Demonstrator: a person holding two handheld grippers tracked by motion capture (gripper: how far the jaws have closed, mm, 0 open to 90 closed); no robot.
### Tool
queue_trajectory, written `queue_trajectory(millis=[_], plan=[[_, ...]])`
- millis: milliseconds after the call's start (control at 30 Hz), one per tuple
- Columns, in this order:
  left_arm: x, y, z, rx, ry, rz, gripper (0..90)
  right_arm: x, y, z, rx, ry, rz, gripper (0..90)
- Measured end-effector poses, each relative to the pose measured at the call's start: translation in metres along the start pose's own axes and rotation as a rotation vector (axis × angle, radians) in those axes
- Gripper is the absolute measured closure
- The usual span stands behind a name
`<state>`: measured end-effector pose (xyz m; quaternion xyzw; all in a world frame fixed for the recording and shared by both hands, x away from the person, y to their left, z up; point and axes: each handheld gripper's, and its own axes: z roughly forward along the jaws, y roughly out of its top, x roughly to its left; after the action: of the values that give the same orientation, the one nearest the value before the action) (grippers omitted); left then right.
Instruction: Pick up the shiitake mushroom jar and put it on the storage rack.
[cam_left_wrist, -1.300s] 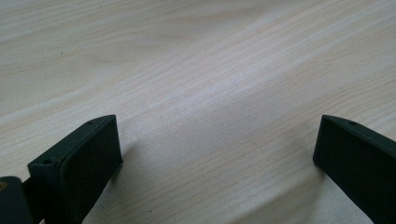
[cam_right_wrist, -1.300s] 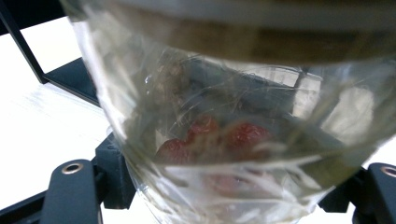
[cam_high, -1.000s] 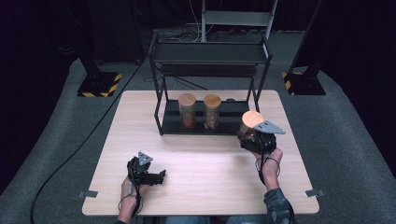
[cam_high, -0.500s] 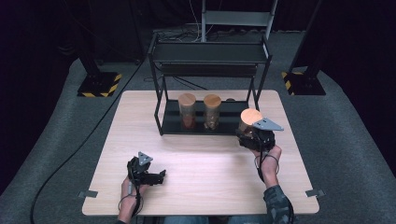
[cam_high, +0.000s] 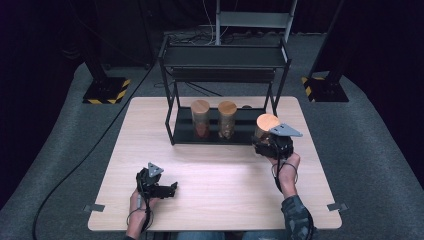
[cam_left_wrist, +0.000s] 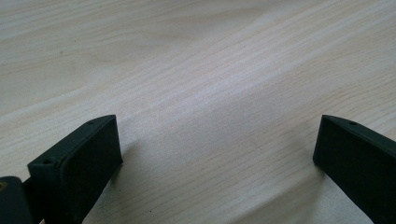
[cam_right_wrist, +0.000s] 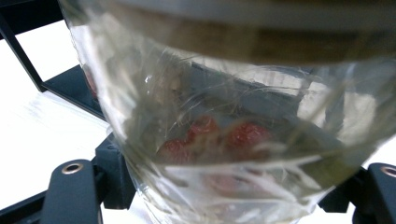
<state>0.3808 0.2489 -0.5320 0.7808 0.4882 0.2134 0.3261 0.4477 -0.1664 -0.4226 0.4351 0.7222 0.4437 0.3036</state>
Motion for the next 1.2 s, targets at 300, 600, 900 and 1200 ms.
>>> queue_trajectory(millis=[300,600,900,1200], plan=[[0.0,0.0,0.0,0.0,0.0,0.0,0.3,-0.001,0.003,0.002,0.004,-0.001,-0.001,24.3],[0.0,0.0,0.0,0.0,0.001,0.001,0.4,-0.003,0.005,0.003,0.005,-0.001,0.003,24.3],[0.0,0.0,0.0,0.0,0.001,0.002,0.4,-0.004,0.009,0.006,0.003,0.0,0.005,24.3],[0.0,0.0,0.0,0.0,0.001,0.002,0.4,-0.003,0.013,0.01,0.005,0.001,0.0,24.3]])
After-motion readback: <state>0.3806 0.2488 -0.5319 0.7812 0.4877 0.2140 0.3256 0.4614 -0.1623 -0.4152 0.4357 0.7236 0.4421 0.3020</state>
